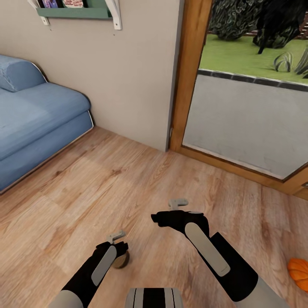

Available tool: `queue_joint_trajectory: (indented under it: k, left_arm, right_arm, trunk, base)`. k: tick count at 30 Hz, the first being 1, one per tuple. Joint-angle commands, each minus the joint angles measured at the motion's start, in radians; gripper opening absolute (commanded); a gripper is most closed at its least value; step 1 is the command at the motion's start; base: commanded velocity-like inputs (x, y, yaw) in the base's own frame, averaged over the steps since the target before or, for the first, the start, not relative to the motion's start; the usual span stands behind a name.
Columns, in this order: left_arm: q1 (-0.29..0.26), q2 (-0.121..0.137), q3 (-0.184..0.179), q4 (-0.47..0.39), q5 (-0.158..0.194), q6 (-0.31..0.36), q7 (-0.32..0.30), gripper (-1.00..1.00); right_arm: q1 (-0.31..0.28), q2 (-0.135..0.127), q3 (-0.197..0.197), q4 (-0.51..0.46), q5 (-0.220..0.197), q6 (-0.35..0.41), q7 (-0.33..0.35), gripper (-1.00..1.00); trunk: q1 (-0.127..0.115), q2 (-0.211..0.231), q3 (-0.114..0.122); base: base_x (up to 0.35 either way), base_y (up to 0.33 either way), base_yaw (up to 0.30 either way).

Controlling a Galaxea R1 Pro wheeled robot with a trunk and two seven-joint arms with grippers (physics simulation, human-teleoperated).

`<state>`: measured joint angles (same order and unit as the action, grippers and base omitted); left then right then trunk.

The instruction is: Place each of the two pumpkins and all three candles from the living room inside a cabinet in the living room (use any cabinet), then make sure every cabinet is closed, and position the cauldron so it is next to a table in the living room.

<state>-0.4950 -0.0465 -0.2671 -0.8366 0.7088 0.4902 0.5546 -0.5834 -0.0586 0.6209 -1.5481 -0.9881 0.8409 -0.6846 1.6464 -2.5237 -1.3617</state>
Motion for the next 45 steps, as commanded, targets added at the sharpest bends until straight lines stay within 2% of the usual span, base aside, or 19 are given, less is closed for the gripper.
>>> queue_joint_trajectory:
  k: [1,39,42,45]
  left_arm:
    - [0.000,0.001,-0.003,-0.001,0.009,0.001,0.009,1.00]
    - [0.000,-0.004,-0.003,-0.001,0.008,-0.003,0.010,1.00]
    - [0.000,-0.005,-0.004,-0.001,0.007,-0.023,0.010,1.00]
    - [0.000,-0.005,-0.004,-0.001,0.006,-0.032,0.010,1.00]
  right_arm:
    - [-0.001,0.000,0.002,-0.001,-0.009,0.001,-0.010,1.00]
    - [-0.001,-0.001,0.001,-0.002,-0.010,0.002,-0.006,1.00]
    - [-0.001,-0.001,0.001,-0.003,-0.011,0.006,0.051,1.00]
    - [-0.001,-0.002,0.000,-0.003,-0.011,0.021,0.182,1.00]
  trunk:
    - [0.000,0.000,-0.001]
    - [0.001,-0.001,-0.005]
    - [0.001,-0.001,-0.012]
    - [0.001,-0.001,-0.012]
  base:
    - [0.083,0.078,0.000]
    - [0.005,0.021,0.000]
    - [0.000,0.000,0.000]
    - [0.000,0.000,0.000]
